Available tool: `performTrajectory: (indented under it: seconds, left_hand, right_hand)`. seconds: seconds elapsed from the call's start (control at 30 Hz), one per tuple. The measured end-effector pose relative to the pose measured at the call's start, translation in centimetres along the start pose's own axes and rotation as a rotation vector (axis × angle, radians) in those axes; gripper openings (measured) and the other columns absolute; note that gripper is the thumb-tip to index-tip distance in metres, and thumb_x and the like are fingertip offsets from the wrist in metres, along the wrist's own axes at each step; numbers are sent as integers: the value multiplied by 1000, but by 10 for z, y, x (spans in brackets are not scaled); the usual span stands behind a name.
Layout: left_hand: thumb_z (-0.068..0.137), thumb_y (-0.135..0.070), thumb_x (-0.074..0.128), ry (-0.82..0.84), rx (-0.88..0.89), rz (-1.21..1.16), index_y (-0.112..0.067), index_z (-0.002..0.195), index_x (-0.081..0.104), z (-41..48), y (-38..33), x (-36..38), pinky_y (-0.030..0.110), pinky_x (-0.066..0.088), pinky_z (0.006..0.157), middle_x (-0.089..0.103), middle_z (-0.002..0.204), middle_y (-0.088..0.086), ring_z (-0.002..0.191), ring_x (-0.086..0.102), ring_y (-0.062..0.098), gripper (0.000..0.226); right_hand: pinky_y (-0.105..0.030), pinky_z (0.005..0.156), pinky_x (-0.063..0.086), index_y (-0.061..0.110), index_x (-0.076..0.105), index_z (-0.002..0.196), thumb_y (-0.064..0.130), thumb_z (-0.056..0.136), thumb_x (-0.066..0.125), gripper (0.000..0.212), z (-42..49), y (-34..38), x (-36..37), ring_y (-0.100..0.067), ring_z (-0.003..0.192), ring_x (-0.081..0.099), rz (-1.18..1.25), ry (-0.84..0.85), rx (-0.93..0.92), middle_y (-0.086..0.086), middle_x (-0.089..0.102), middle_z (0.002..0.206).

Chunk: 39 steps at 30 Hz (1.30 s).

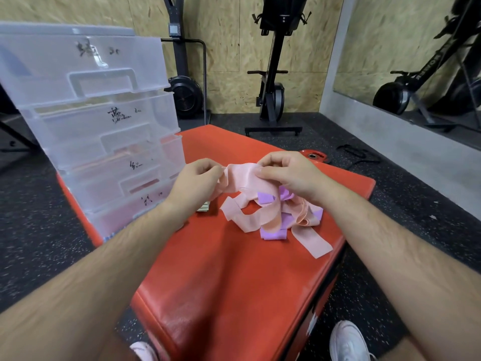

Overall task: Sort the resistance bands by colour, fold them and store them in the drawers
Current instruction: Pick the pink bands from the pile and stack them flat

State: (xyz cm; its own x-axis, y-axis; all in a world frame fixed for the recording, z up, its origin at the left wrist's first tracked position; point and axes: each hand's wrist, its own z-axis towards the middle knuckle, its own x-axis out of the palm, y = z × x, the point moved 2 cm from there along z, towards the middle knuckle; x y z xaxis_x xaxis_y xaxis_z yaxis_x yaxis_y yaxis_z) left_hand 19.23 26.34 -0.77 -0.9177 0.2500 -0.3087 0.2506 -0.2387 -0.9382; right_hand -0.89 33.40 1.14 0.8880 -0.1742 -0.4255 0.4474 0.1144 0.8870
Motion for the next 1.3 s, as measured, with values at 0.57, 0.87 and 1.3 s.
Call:
performTrajectory:
  seconds: [0.57,0.87,1.3]
  left_hand:
    - [91,-14,63,78,80,-250,-13,85,68,-8,-18,18,25,50,64,70,78,0,72,64,11,8]
    - [88,-12,56,83,-114,-298,-14,83,59,-10,-16,27,27,45,53,68,74,13,56,56,25,7]
    - [88,-69,52,119,-89,-142,-18,102,61,-12,-20,21,34,48,70,63,93,-3,78,59,14,54]
  right_hand:
    - [-31,78,54,32,51,114,17,69,66,50,-15,-4,9,-20,95,63,-4,146,-76,-7,61,117]
    - [-18,105,32,22,69,96,37,70,62,31,-26,14,18,5,138,34,-48,211,-122,6,43,145]
    - [-17,93,46,22,67,85,20,96,63,12,-15,5,19,2,106,62,-33,-26,-100,11,66,123]
